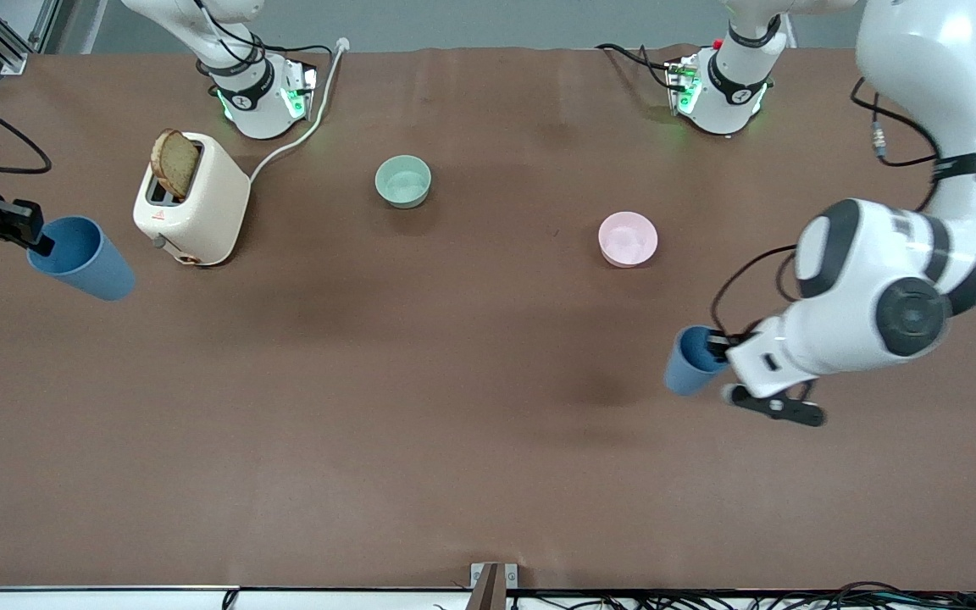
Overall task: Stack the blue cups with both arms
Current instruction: 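Carry the cup to the table center with the left gripper while the right gripper lifts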
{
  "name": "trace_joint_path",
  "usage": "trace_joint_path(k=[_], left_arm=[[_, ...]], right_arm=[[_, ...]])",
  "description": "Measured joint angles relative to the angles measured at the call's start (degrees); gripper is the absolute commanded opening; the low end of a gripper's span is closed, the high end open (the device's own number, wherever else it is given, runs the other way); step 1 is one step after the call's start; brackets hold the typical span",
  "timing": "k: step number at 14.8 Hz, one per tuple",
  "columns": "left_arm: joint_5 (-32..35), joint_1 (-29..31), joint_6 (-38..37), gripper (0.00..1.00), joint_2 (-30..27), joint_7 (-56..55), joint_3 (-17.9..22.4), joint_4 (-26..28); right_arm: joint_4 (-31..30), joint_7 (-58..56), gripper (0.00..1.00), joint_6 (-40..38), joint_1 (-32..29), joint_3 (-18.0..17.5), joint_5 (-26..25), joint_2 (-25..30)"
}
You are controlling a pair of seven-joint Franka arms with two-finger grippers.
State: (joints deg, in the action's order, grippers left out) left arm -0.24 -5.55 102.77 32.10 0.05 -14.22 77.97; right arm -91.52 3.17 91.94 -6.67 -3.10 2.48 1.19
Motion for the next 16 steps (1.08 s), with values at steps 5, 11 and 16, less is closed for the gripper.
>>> trace_joint_path(k=[5, 11, 16], left_arm=[[0.00, -12.13, 2.87, 0.00, 7.93, -6.19, -0.85, -4.06], [0.00, -23.39, 10.33, 0.00, 10.36, -9.09, -0.53, -4.44], [0.03, -25.72, 17.58, 0.02, 14.28, -8.41, -0.49, -4.44]], right_arm=[[2.83, 0.00, 0.00, -4.97, 0.13, 0.02, -0.14, -0.70], [3.22, -0.02, 0.02, -5.72, 0.17, 0.04, -0.60, -1.20], [3.30, -0.03, 0.02, -5.73, 0.16, 0.18, -0.66, -1.27]])
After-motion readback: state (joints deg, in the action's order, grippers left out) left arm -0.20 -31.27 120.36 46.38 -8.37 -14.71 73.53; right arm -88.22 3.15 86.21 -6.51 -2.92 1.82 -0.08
